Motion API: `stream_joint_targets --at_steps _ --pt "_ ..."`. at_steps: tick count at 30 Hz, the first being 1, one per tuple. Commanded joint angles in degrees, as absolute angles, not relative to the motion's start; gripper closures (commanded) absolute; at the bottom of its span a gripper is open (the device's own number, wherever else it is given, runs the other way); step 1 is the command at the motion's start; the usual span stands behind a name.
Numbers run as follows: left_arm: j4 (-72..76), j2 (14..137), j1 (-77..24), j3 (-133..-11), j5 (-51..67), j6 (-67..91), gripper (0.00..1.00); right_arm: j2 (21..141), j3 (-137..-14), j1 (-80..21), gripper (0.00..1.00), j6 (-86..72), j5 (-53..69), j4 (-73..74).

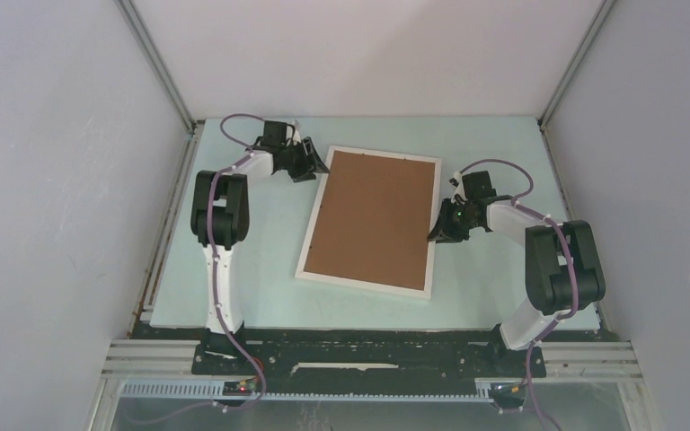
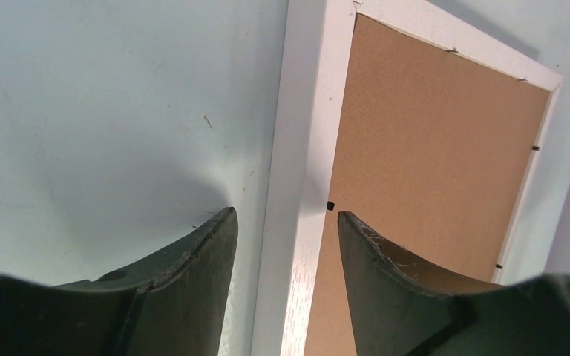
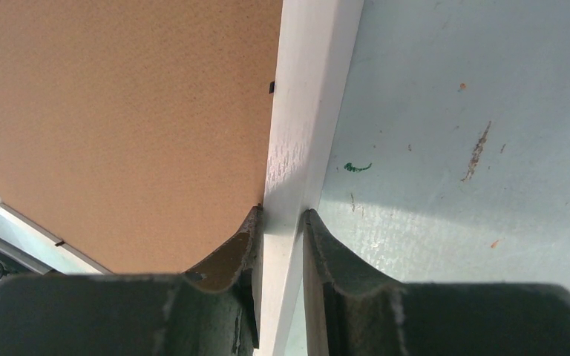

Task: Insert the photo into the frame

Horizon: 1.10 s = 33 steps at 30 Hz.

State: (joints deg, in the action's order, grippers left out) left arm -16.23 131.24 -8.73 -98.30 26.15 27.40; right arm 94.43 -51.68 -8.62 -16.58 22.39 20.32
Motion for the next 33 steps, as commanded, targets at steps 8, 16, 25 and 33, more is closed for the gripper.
stream_joint_targets --at_steps 8,16,25,33 --pt "-17.6 129.9 -9.0 -99.0 23.8 27.2 0.43 93.6 -52.6 -9.8 1.00 -16.0 26.4 17.2" --pt "-23.1 132.3 -10.8 -104.3 20.1 25.0 0.45 93.3 -52.6 -9.8 1.00 -15.9 26.2 17.4" --pt "-27.2 134.1 -12.0 -107.1 17.5 23.2 0.46 93.3 -52.6 -9.9 1.00 -15.9 26.3 17.4" --pt "-32.7 137.4 -11.8 -113.3 15.8 23.8 0.44 92.8 -52.6 -9.9 1.00 -15.7 26.1 17.6"
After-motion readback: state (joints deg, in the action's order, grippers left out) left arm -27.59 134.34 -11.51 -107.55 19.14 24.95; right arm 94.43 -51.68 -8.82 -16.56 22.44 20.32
